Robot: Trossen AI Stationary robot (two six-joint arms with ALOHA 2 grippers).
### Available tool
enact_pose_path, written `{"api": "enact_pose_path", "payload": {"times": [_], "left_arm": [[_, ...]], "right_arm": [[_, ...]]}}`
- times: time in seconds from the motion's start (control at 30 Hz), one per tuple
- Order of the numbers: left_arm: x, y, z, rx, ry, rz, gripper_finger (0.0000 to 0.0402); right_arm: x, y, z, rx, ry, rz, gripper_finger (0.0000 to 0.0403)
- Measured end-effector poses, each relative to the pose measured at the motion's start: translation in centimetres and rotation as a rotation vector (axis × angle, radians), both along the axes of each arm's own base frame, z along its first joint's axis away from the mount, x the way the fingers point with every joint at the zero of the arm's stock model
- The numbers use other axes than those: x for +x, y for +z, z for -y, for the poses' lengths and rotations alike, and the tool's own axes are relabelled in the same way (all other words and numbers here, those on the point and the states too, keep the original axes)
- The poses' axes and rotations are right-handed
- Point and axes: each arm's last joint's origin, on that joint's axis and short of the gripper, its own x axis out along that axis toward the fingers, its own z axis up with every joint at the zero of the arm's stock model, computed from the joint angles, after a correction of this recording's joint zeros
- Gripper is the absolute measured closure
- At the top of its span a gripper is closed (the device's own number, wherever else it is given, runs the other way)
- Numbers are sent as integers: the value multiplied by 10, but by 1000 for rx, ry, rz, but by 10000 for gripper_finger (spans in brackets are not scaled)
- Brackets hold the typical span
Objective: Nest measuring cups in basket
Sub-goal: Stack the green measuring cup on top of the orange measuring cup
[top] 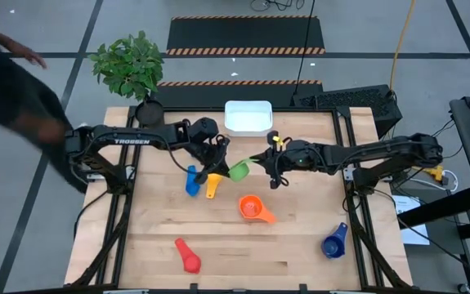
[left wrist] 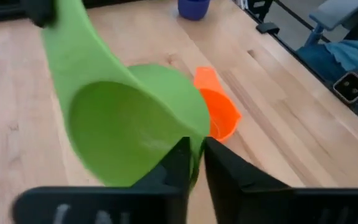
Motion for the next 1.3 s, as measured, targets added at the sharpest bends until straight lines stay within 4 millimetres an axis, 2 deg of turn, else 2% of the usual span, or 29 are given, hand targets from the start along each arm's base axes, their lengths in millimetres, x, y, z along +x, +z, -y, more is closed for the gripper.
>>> {"api": "enact_pose_path", "payload": {"times": [0.1, 0.3, 0.47, 0.6, 0.73, 1.0, 1.13, 1.3], "left_arm": [[1, 1, 2, 21, 40, -9, 267], [-3, 8, -6, 105, 300, -50, 133], [-15, 25, -19, 58, 506, -36, 78], [-24, 37, -23, -5, 575, -15, 73], [-27, 41, -22, -32, 595, -14, 92], [-26, 29, -14, -78, 620, -30, 150], [-22, 29, -6, -112, 613, -11, 174], [-18, 29, 15, -114, 542, -7, 194]], "right_arm": [[-4, 3, -2, 25, -3, 0, 402], [-14, 8, -17, 52, -43, -16, 403], [-25, 6, -36, 0, -109, -73, 403], [-31, 5, -49, -14, -145, -83, 403], [-36, 5, -65, -39, -156, -73, 403], [-48, 6, -100, 22, -104, -30, 403], [-54, 5, -115, 19, -114, -6, 403], [-55, 2, -130, 6, -120, 30, 403]]}}
